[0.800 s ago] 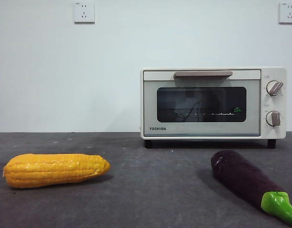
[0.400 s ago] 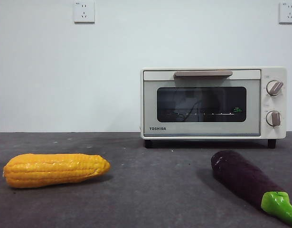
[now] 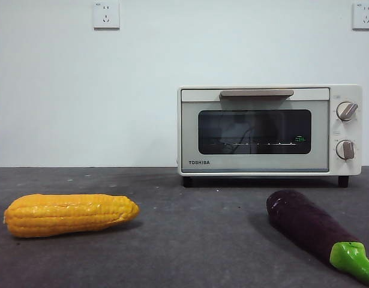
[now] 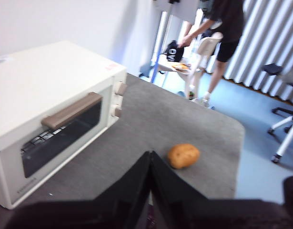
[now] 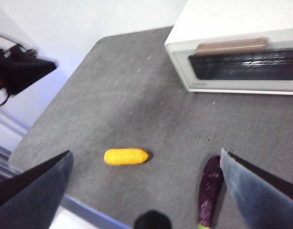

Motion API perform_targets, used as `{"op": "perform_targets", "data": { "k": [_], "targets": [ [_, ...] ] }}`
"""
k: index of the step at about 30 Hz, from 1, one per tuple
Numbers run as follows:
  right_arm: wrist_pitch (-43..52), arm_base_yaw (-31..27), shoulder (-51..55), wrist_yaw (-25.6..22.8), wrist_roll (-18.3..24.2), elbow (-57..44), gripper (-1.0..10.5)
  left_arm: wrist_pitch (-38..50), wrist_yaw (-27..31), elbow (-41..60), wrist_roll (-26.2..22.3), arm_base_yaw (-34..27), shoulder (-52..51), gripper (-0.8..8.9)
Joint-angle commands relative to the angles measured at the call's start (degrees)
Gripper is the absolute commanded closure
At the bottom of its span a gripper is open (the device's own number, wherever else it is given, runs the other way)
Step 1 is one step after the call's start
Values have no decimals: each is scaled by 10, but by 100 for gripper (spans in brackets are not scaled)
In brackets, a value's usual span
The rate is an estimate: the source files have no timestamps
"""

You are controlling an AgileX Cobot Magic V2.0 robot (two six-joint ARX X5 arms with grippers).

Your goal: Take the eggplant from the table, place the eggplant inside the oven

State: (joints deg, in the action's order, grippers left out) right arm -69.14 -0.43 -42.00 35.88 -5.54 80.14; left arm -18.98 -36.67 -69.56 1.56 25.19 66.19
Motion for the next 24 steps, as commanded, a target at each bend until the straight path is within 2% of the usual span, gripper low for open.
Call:
{"op": "perform_targets", "data": {
  "k": [1,8,11,19,24],
  "targets": [
    [-11,1,-1,4,-2,3,376,21,24,-3,-5,13,24,819],
    [-43,1,-1,18,1,3,379,19,43,-81,-14,41,135,819],
    [-58,1,-1,24,3,3,379,14,71,-135,-26,56,192,819],
    [-87,1,-1,25,18,3,380,-40,127,-302,-99,78,349,819],
    [-89,1,-1,25,26,3,380,-46,149,-387,-112,79,434,819]
  ]
}}
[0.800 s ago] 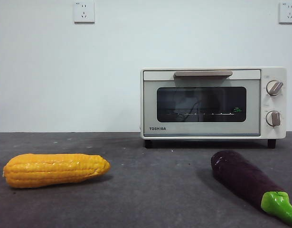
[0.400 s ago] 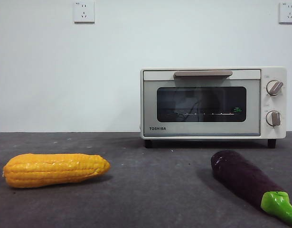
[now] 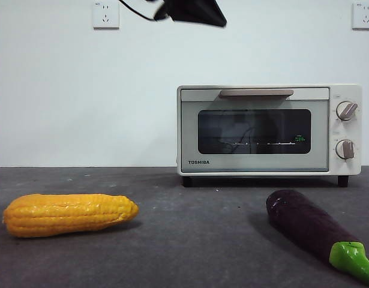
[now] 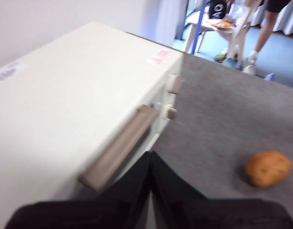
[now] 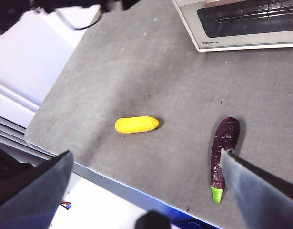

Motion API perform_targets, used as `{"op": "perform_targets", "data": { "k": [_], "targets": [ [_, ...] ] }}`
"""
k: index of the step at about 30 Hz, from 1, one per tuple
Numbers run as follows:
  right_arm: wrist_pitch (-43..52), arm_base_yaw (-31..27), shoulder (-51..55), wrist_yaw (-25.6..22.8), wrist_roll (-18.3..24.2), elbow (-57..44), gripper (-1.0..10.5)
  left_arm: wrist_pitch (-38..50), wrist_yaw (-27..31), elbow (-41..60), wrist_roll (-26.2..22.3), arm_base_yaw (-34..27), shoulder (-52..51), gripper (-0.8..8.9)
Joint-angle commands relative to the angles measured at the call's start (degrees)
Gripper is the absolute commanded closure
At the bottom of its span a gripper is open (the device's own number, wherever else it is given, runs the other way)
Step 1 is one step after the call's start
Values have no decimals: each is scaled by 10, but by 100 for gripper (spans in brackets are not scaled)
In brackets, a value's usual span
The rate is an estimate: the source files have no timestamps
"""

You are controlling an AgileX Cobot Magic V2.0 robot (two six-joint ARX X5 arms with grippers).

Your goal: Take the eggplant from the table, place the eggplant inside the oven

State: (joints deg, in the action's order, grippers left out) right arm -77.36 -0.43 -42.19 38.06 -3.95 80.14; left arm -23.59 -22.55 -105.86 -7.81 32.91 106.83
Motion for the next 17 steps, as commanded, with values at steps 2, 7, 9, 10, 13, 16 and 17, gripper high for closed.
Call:
{"op": "perform_targets", "data": {
  "k": [2,7,9,10,13,16,17],
  "targets": [
    [-7,1,1,3,12,3,380,0,19,-47,-19,2,53,819],
    [-5,1,1,3,17,3,380,-4,32,-98,-26,3,114,819],
    [-3,1,1,3,17,3,380,2,33,-106,-31,7,132,819],
    [-2,1,1,3,17,3,380,5,35,-106,-33,9,138,819],
    [-3,1,1,3,17,3,380,15,53,-107,-43,14,152,819],
    [-2,3,1,3,17,3,380,26,74,-107,-61,20,161,819],
    [-3,5,1,3,17,3,380,29,77,-106,-64,21,163,819]
  ]
}}
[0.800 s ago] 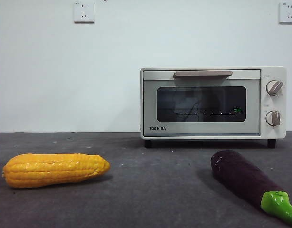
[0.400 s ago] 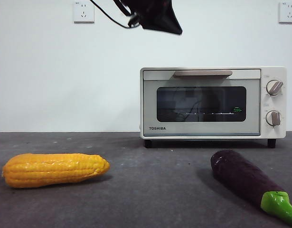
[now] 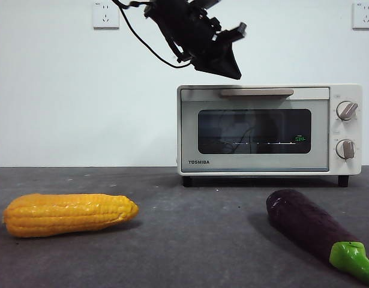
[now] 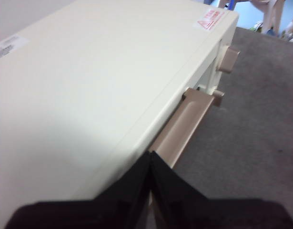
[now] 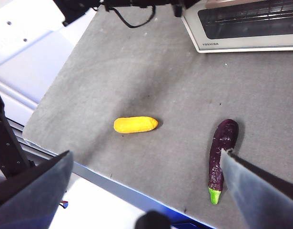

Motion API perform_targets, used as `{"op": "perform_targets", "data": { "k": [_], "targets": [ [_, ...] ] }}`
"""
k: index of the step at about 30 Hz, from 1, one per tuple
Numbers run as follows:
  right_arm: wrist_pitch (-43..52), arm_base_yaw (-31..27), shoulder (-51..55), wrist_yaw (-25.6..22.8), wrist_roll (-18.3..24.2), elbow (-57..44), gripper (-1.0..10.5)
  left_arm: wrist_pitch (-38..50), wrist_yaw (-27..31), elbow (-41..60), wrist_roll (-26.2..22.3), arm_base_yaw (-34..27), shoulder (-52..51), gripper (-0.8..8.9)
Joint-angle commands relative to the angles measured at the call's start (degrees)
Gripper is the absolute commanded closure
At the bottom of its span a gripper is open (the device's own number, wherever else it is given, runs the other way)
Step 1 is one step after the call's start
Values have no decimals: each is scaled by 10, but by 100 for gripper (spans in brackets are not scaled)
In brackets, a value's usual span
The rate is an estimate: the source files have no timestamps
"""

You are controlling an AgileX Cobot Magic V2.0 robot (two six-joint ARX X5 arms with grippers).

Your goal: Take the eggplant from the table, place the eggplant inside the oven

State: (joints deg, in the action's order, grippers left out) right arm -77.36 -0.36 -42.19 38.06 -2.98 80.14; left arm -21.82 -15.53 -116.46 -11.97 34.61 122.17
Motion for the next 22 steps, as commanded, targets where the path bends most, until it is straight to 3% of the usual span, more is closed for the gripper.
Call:
{"op": "perform_targets", "data": {
  "k": [1,5,22],
  "targets": [
    [-3,6,1,3,7,3,380,16,10,-1,-29,6,13,819],
    [-3,12,1,3,7,3,380,26,36,-1,-40,9,16,819],
    [-4,12,1,3,7,3,380,34,47,-1,-61,10,38,820]
  ]
}}
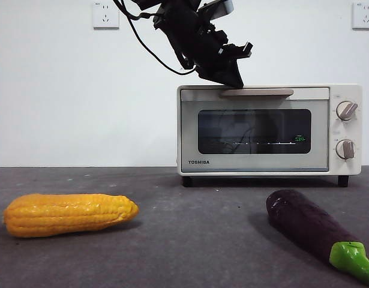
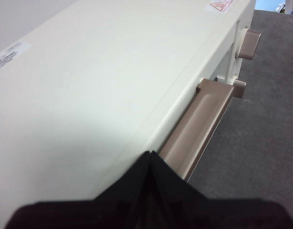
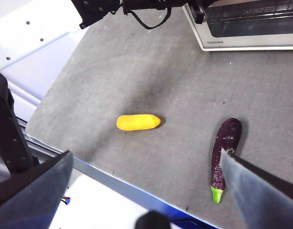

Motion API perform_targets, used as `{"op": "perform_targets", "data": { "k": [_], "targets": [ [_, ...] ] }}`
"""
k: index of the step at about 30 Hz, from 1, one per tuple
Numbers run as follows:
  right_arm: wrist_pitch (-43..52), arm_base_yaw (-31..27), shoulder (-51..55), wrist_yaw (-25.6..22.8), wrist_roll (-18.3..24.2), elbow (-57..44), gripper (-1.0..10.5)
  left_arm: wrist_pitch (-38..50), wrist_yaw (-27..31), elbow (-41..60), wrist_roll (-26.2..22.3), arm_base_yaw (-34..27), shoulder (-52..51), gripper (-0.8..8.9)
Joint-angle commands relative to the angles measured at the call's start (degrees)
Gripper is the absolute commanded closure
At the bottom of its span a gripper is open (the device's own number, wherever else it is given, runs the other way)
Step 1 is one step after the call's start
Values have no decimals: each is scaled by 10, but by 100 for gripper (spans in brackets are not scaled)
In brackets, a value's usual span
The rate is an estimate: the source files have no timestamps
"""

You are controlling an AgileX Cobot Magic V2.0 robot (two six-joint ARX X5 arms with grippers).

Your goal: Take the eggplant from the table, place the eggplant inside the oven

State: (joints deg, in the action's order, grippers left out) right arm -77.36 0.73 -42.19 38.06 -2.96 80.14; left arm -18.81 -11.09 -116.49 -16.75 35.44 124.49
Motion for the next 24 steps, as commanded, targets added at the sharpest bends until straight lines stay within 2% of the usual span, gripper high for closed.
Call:
{"op": "perform_targets", "data": {
  "k": [1,8,12,20,24],
  "targets": [
    [-4,1,1,3,6,3,380,3,2,0,-16,2,14,820],
    [-5,1,1,3,6,3,380,-14,-2,0,-17,2,32,820],
    [-5,1,1,3,6,3,381,-41,-28,0,-14,4,55,820],
    [-3,1,1,3,6,3,381,-64,-29,0,-14,31,67,820],
    [-3,1,1,3,7,3,381,-66,-48,0,-14,48,67,820]
  ]
}}
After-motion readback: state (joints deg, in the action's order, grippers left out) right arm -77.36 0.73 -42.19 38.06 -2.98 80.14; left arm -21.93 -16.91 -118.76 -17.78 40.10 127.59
